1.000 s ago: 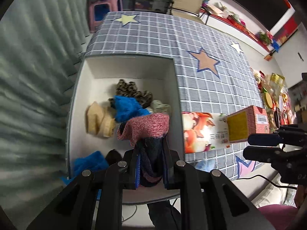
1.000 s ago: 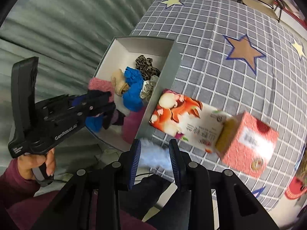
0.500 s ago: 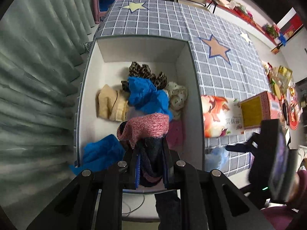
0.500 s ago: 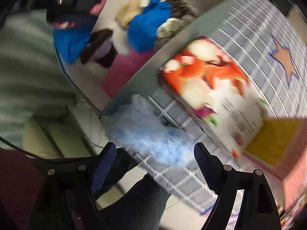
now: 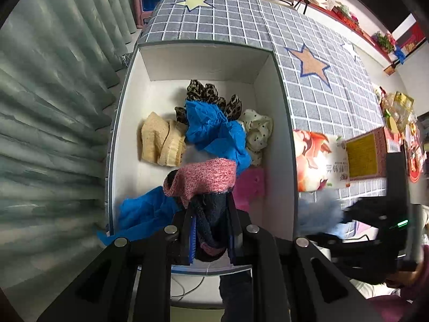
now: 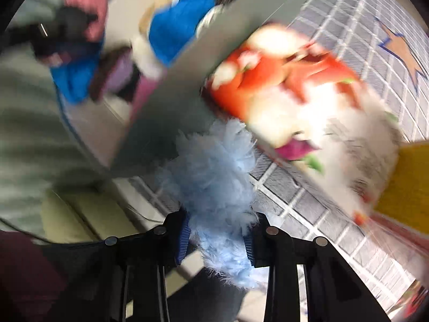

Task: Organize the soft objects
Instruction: 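Carry the fluffy toy and pink slipper with both grippers over the white box, then open both grippers to drop the fluffy toy and slipper into the box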

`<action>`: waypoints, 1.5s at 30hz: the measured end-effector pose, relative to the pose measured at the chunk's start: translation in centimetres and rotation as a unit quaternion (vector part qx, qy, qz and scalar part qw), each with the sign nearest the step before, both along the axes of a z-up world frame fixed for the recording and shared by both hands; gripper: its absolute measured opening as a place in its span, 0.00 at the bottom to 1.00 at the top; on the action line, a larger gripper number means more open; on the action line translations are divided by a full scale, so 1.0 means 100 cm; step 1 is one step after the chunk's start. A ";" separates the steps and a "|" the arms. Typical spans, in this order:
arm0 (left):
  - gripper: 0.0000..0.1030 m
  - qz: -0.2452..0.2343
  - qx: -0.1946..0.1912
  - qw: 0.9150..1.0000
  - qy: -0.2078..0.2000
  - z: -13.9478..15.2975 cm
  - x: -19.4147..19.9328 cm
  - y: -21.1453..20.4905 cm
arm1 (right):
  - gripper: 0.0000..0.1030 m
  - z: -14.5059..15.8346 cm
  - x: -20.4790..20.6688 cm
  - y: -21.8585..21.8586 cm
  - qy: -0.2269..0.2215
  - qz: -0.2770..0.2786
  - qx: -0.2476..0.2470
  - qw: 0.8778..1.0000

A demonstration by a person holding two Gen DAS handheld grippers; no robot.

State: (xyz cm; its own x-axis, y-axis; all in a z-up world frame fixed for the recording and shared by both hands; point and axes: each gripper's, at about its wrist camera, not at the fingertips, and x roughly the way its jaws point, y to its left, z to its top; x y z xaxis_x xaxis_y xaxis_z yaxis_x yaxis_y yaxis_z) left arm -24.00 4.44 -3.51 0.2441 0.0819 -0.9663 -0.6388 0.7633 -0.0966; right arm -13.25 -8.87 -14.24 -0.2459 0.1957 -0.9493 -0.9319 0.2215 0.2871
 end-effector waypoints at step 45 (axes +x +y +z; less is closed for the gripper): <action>0.76 0.087 0.047 0.995 -0.012 0.013 0.012 0.059 | 0.99 0.138 0.054 0.149 -0.001 -0.075 0.057 0.996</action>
